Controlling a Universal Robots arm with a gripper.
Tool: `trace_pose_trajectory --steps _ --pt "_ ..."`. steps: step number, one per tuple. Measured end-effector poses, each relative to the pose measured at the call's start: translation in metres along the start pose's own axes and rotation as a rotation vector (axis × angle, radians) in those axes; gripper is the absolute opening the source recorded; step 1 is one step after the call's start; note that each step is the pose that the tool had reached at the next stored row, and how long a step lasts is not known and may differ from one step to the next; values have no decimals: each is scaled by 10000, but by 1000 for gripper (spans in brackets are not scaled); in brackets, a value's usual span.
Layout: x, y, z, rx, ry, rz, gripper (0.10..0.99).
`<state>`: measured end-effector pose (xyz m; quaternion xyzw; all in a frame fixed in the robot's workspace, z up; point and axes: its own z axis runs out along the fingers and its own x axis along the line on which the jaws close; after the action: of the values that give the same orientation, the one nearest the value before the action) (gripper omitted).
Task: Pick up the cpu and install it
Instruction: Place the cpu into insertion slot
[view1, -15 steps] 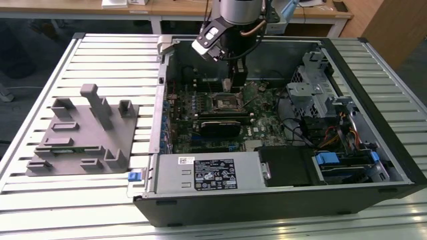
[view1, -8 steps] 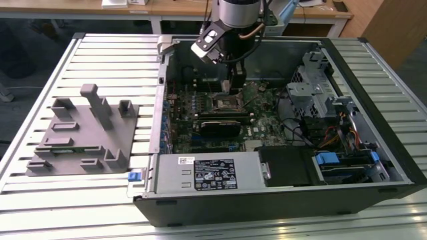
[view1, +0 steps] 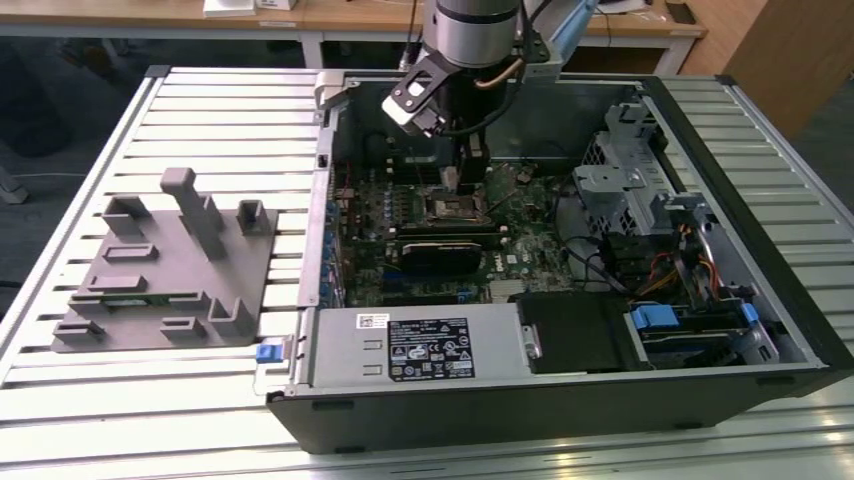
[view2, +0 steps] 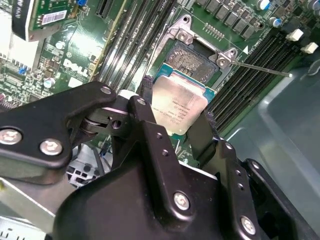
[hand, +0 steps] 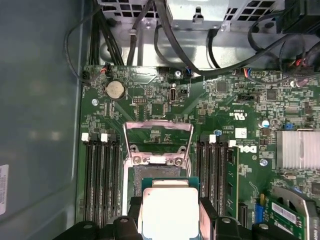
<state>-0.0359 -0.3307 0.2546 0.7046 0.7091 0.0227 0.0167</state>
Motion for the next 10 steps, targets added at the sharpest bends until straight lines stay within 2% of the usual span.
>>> trace_pose_trajectory --steps 5,10 --pt "1 -9 90 -1 0 1 533" --pt "1 -11 111 2 -5 1 533"
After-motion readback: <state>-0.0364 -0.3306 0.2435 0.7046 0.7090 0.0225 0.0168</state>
